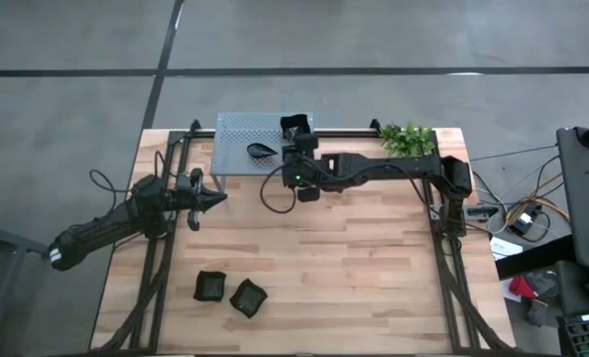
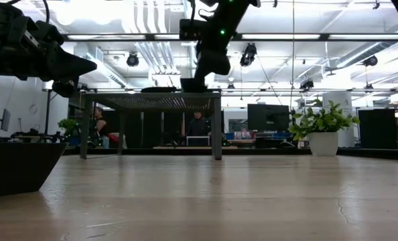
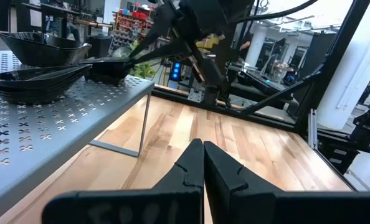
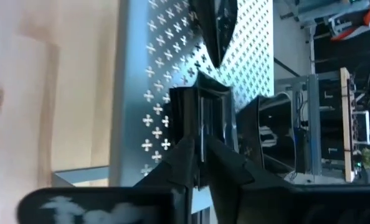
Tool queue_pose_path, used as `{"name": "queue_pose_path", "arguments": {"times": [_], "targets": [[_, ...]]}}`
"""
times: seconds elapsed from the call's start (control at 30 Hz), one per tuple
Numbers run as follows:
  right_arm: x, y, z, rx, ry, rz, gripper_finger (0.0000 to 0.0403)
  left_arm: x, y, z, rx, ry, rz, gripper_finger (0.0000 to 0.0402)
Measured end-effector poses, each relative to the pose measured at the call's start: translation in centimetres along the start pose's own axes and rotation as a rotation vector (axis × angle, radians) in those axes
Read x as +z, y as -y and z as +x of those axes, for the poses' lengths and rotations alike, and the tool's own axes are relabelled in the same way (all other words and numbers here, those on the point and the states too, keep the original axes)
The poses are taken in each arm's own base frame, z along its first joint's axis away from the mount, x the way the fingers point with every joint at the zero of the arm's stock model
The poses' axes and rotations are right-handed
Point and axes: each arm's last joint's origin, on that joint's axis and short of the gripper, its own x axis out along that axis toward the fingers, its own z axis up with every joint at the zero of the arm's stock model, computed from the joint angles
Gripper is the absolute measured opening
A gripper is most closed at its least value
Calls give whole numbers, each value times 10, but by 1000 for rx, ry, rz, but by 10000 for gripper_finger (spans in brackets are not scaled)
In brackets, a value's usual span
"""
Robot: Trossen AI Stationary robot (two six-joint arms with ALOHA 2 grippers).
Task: Pick & Place Mini shaped plates
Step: Stack the black square plate on top of the other black square plate on the shelf, then stack the black distorted square plate on top of the other black distorted square plate on the shelf
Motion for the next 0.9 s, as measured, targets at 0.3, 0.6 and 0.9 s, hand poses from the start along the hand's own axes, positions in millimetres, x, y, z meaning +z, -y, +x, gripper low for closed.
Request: {"name": "queue_pose_path", "arguments": {"times": [0.3,0.6,0.9], "targets": [[0,1,-3,-106,-52,-12,104,0,0,0,0,0,0,3],[0,-6,-13,-70,-51,37,114,0,0,0,0,0,0,3],[-12,-19,-32,229,57,186,19,0,0,0,0,0,0,3]]}}
